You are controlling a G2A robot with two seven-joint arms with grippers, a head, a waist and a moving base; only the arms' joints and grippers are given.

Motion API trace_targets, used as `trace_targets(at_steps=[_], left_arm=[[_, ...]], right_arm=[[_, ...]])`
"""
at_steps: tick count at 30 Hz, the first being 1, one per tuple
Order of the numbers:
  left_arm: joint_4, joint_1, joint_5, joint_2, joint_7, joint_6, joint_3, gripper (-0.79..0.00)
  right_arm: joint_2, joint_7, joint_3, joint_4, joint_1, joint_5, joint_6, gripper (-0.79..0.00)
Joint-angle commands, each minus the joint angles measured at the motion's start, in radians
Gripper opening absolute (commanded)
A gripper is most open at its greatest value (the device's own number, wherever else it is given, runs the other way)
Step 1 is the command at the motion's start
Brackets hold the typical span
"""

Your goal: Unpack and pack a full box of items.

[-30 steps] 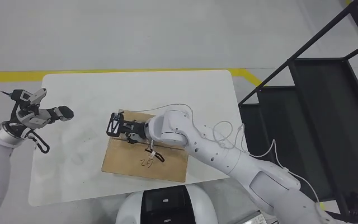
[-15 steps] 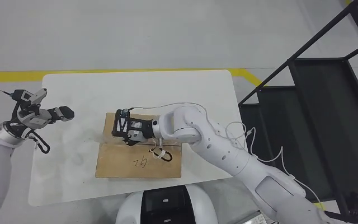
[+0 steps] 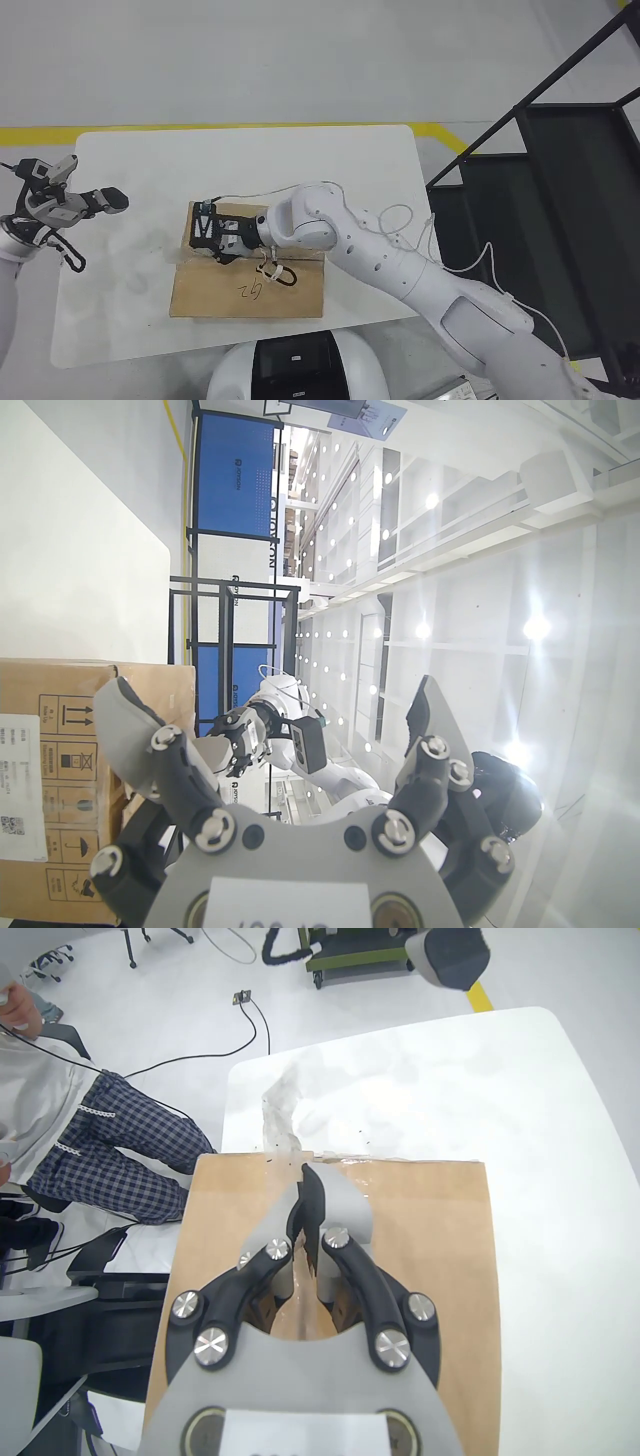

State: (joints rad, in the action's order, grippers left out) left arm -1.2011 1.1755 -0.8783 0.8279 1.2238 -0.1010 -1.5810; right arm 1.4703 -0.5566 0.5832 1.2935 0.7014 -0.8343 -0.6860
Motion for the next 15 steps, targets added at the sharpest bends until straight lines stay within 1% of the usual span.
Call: trace_targets(at_steps=[1, 8, 15], left_arm=[[0.003, 0.0, -0.001, 0.0, -0.001, 0.001, -0.005, 0.0], [0.004, 0.001, -0.003, 0.002, 0.003, 0.006, -0.014, 0.0], [0.005, 0.002, -0.001, 0.005, 0.007, 0.013, -0.018, 0.0]], right_arm=[[0.012, -0.001, -0.02, -0.025, -0.018, -0.004, 0.006, -0.785], [0.052, 0.003, -0.074, -0.094, -0.059, -0.014, 0.027, -0.785], [0.079, 0.0, -0.102, -0.142, -0.076, -0.029, 0.044, -0.785]])
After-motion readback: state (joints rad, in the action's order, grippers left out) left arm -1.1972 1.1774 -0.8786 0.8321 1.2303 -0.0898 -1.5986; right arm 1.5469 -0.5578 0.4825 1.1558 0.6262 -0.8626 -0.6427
